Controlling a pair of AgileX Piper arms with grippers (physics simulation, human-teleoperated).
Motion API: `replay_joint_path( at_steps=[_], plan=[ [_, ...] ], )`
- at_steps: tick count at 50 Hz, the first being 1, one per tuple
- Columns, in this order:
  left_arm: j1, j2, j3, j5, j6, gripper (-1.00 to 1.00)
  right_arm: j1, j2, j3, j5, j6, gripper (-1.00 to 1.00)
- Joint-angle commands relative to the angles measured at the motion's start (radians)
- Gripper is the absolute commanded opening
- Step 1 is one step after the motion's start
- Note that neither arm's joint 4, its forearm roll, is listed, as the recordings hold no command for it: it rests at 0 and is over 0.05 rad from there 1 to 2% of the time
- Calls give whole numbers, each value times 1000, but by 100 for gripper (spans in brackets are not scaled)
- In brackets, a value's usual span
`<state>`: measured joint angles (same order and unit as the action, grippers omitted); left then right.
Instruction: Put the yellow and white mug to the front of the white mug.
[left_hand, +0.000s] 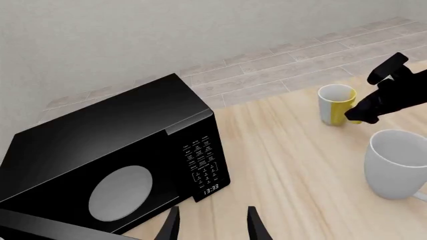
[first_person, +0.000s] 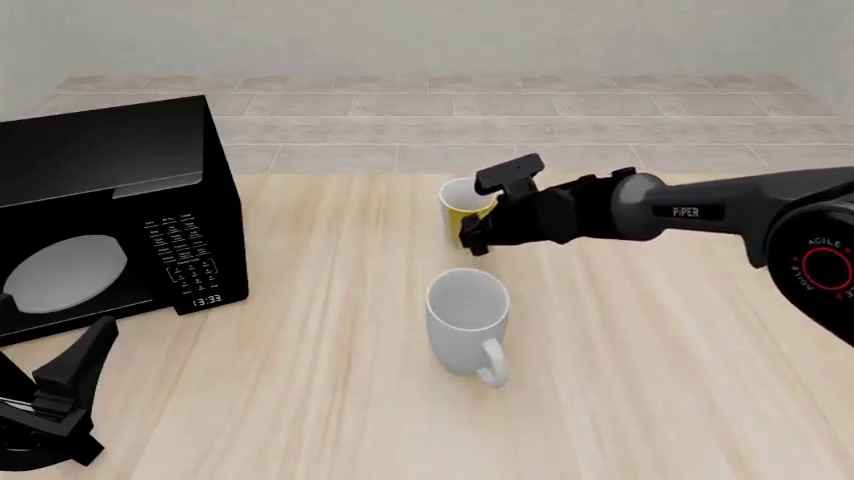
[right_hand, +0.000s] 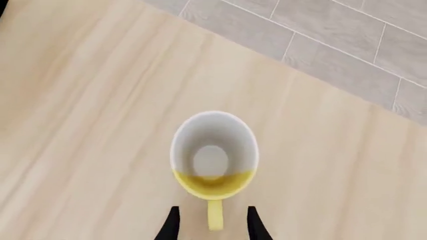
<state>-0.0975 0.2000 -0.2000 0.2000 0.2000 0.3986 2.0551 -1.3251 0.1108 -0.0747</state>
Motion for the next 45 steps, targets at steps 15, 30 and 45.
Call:
replay_joint_path(
  at_steps=[15, 30, 45],
  plan=[
    [0, 0, 0, 0, 0, 100, 22, -222, 167, -39, -19, 100],
    [0, 0, 0, 0, 0, 100, 38, -452, 363, -94, -34, 100],
    [0, 0, 0, 0, 0, 100, 5, -641, 526, -143, -45, 100]
  ],
)
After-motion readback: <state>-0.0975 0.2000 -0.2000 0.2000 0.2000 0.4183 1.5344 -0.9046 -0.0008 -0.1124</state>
